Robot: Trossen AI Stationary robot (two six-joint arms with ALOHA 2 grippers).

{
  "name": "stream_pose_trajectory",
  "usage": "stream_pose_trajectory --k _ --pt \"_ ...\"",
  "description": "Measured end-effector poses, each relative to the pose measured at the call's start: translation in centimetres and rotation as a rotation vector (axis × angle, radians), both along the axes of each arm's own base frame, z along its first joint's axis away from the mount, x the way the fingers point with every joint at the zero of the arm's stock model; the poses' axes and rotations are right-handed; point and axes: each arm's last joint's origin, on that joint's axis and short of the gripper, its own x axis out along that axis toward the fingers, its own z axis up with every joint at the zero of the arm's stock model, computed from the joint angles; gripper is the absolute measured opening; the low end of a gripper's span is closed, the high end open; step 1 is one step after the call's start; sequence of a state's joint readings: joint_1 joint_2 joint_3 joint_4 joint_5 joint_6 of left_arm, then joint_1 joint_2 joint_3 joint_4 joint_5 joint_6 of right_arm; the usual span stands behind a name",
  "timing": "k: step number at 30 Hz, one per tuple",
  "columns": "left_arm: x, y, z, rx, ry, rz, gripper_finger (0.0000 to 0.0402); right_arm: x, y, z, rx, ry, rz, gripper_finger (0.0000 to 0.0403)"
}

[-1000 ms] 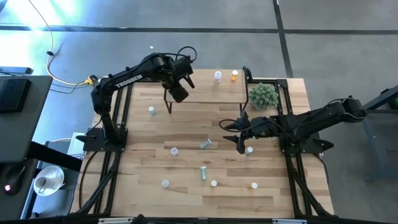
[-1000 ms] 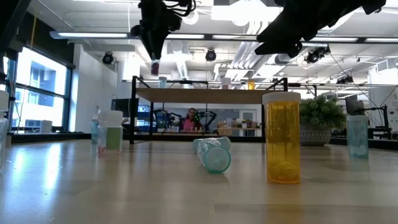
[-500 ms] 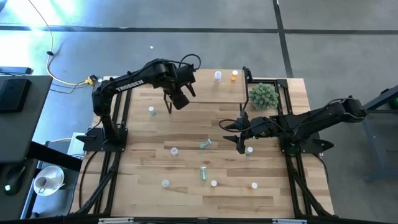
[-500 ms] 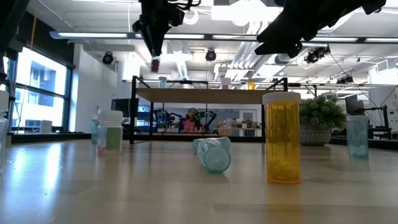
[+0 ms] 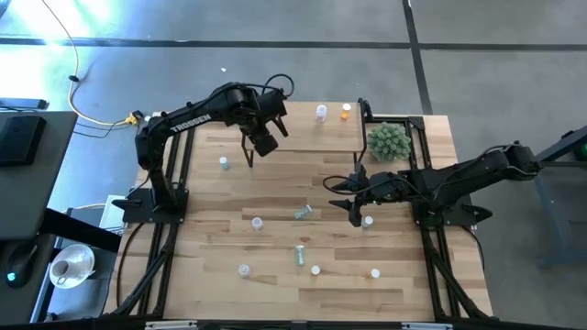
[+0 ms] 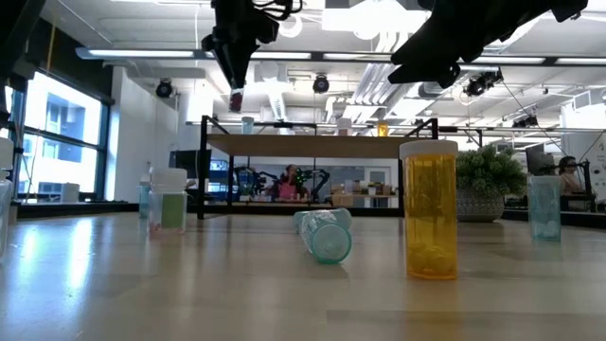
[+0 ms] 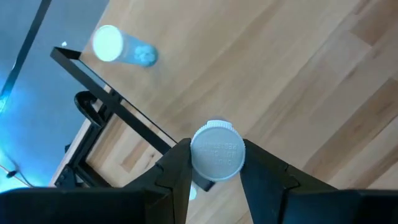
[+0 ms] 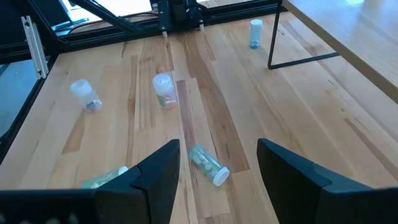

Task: Pick and place medicine bottles onto shelf by color
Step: Put the bottom blue pill bottle on the shelf aligned with the other blue pill bottle

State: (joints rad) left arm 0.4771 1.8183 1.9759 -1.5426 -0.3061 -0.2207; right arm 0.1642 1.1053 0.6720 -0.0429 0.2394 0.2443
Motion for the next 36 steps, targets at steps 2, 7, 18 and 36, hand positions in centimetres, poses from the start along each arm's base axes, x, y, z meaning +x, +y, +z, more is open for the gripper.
stream_pose_trajectory --k 2,7,18,36 --pt "-0.1 0.1 0.0 -0.004 0.005 -0.007 0.011 0.0 0.0 0.0 0.0 0.0 0.0 0.0204" --pt "-0.1 -0.2 -0.2 -0.004 0.004 -0.021 0.0107 0.0 0.0 0.0 -0.001 0.0 0.001 0.0204" --pt "-2.2 -1.1 -0.6 -0.029 -0.187 -0.097 0.0108 0.0 0.0 0.1 -0.007 -0.008 0.004 0.0204" --pt "-2.6 3.6 -2.7 -0.058 -0.179 0.014 0.0108 0.0 0.0 0.1 0.001 -0.01 0.0 0.0204"
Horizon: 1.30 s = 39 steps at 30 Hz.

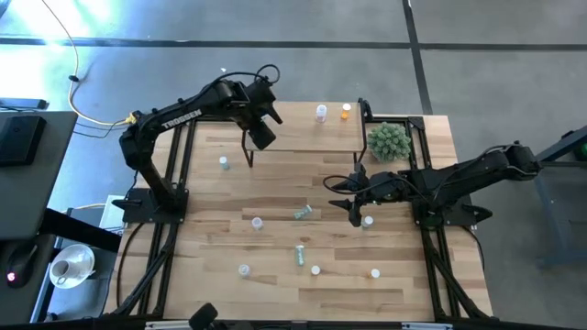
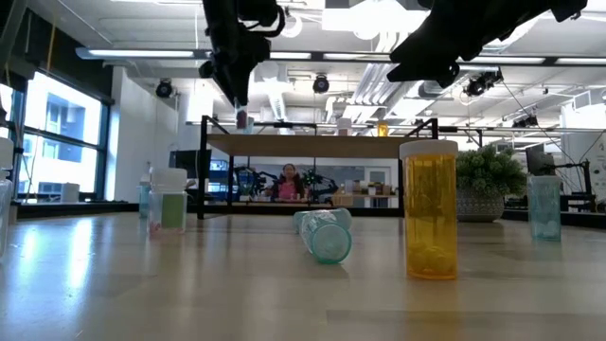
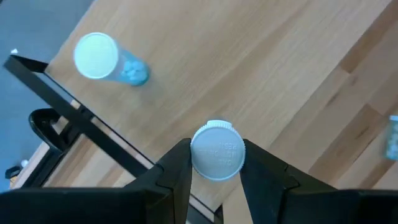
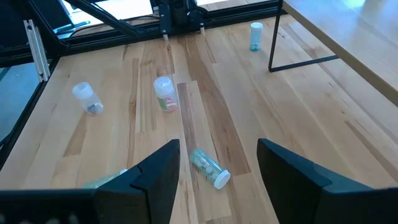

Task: Pick and place medicine bottles onto shelf by color
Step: Put the bottom blue pill bottle on the shelf aligned with the other blue pill bottle

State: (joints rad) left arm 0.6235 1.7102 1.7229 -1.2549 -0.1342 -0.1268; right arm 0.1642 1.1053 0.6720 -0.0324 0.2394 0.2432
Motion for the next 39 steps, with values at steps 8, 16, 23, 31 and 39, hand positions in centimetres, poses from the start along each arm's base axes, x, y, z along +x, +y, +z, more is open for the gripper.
stream_pose_trajectory --k 8,16,23,31,39 --pt "0.5 0.4 -0.3 0.017 -0.017 0.017 0.0108 0.0 0.0 0.0 0.0 0.0 0.0 0.0204" --pt "0.4 0.5 -1.5 0.009 0.036 0.051 0.0108 0.0 0.0 0.0 0.0 0.0 0.0 0.0204" --pt "0.3 0.7 -1.9 0.027 0.038 0.041 0.0108 0.0 0.0 0.0 0.0 0.0 0.001 0.0204" --pt "0.5 0.8 -1.9 0.02 0.018 0.036 0.0108 0.0 0.0 0.0 0.0 0.0 0.0 0.0204" --pt "0.5 0.8 -2.0 0.021 0.02 0.031 0.0113 0.0 0.0 0.0 -0.001 0.0 0.001 0.0204"
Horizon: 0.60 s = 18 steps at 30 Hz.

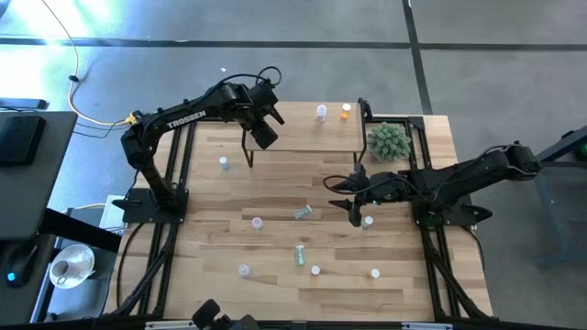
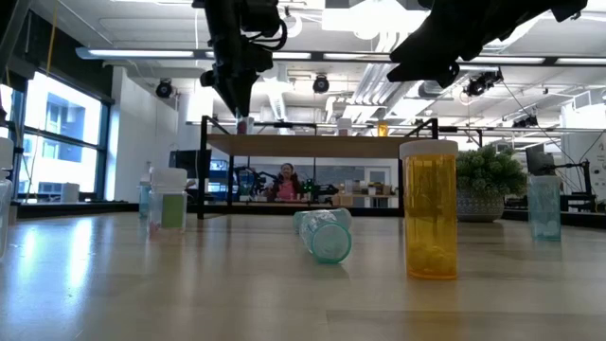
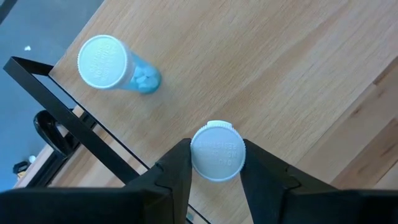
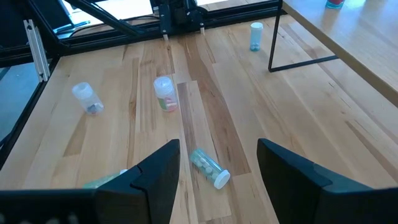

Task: Pick and place medicine bottles onto shelf by color
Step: Put the bottom blue pill bottle on the shelf aligned with the other blue pill bottle, then put the top right green pill bottle on the shelf

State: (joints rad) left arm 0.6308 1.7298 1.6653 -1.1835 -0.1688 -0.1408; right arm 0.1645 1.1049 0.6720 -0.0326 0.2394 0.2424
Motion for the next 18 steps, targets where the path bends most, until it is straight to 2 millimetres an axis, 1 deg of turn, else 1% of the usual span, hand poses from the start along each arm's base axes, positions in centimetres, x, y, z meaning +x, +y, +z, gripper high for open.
stream_pose_trajectory --k 5,11,15,18 --pt "0.1 0.0 -0.5 -0.016 0.021 -0.015 0.0144 0.0 0.0 0.0 0.0 0.0 0.0 0.0204" --pt "0.1 0.0 -0.3 -0.004 0.015 -0.018 0.0183 0.0 0.0 0.0 0.0 0.0 0.0 0.0204" --pt "0.0 0.0 -0.2 -0.004 0.016 -0.023 0.0195 0.0 0.0 0.0 0.0 0.0 0.0 0.0204" --pt "-0.1 0.1 0.7 0.002 0.004 -0.018 0.0197 0.0 0.0 0.0 0.0 0.0 0.0 0.0204"
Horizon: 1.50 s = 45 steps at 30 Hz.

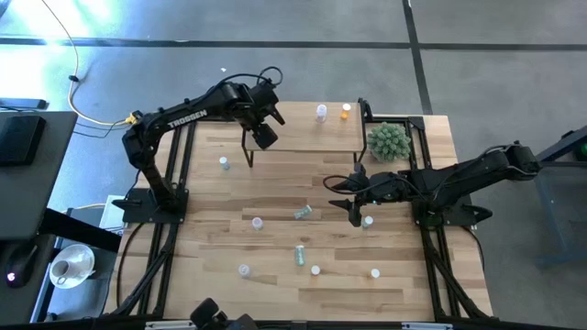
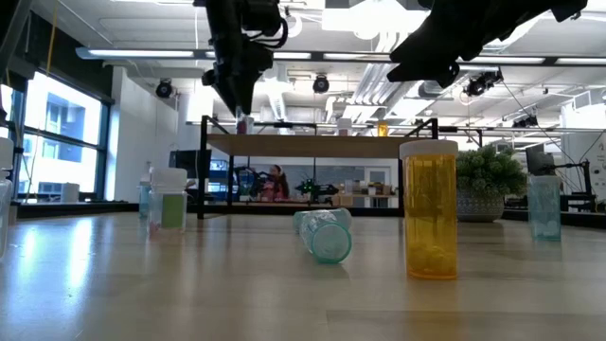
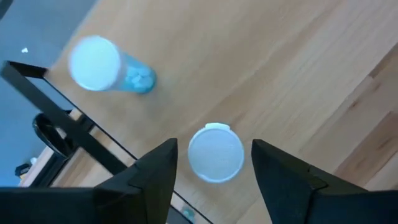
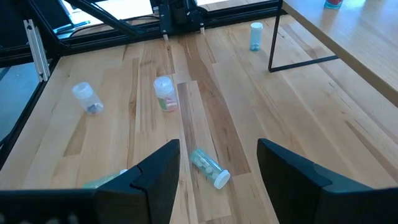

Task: Pick and place medicine bottles onto shelf by color
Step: Put the top right green pill bottle on the shelf

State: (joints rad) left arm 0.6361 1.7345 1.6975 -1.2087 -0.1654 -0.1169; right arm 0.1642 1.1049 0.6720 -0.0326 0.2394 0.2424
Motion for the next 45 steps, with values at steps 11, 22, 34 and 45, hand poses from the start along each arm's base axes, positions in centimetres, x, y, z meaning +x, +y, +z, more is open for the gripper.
stream_pose_trajectory --k 11,22,34,45 --pt "-0.5 -0.4 4.6 0.049 -0.067 0.002 0.0196 0.0 0.0 0.0 0.0 0.0 0.0 0.0204" --pt "-2.7 -4.4 5.7 0.102 -0.126 -0.104 0.0195 0.0 0.0 0.0 0.002 0.001 0.004 0.0204" --pt "-6.9 -8.8 2.7 0.201 -0.374 -0.179 0.0195 0.0 0.0 0.0 0.005 0.001 0.005 0.0204" --pt "-7.5 -12.4 -1.6 0.274 -0.565 -0.323 0.0195 -0.5 0.0 -0.7 0.111 0.079 -0.06 0.0204"
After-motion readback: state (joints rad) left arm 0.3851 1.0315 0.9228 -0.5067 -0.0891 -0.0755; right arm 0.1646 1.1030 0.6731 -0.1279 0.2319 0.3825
